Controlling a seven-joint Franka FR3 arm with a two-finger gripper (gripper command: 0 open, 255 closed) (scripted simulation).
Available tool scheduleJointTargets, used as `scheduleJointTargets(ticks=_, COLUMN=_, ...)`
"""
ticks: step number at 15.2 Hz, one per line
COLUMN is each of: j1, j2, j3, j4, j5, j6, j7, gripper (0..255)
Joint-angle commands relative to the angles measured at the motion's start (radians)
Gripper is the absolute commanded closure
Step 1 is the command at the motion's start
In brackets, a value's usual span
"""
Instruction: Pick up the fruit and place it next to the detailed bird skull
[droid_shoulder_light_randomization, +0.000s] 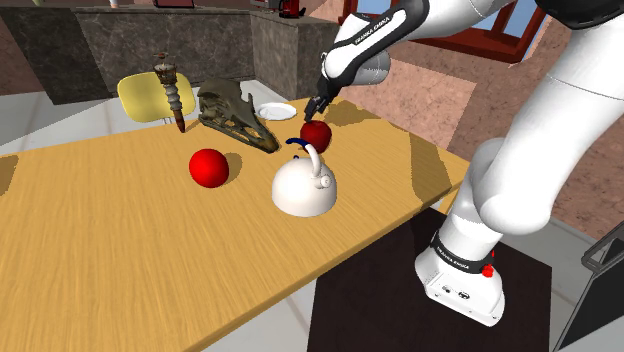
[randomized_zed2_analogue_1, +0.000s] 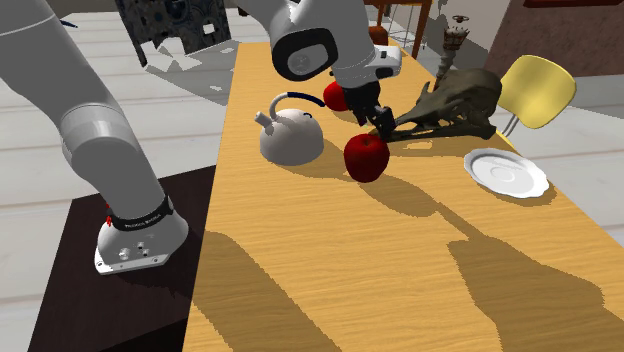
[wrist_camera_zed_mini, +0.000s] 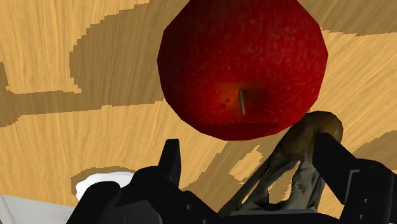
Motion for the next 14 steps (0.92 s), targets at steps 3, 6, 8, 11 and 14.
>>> scheduleJointTargets(ticks=3, j1=-0.009, j2=-0.037, j3=0.006, j4=-0.004, j5=-0.034, j6=-0.03, j7=0.024, gripper=0)
scheduleJointTargets(ticks=6, j1=-0.035, j2=-0.134, j3=0.027, j4=-0.006, j5=-0.104, j6=-0.118, j7=0.074, gripper=0)
scheduleJointTargets(ticks=8, j1=-0.037, j2=-0.134, j3=0.028, j4=-0.006, j5=-0.103, j6=-0.118, j7=0.074, gripper=0)
scheduleJointTargets(ticks=11, j1=-0.037, j2=-0.134, j3=0.028, j4=-0.006, j5=-0.103, j6=-0.118, j7=0.074, gripper=0)
scheduleJointTargets(ticks=14, j1=-0.037, j2=-0.134, j3=0.028, j4=-0.006, j5=-0.103, j6=-0.118, j7=0.074, gripper=0)
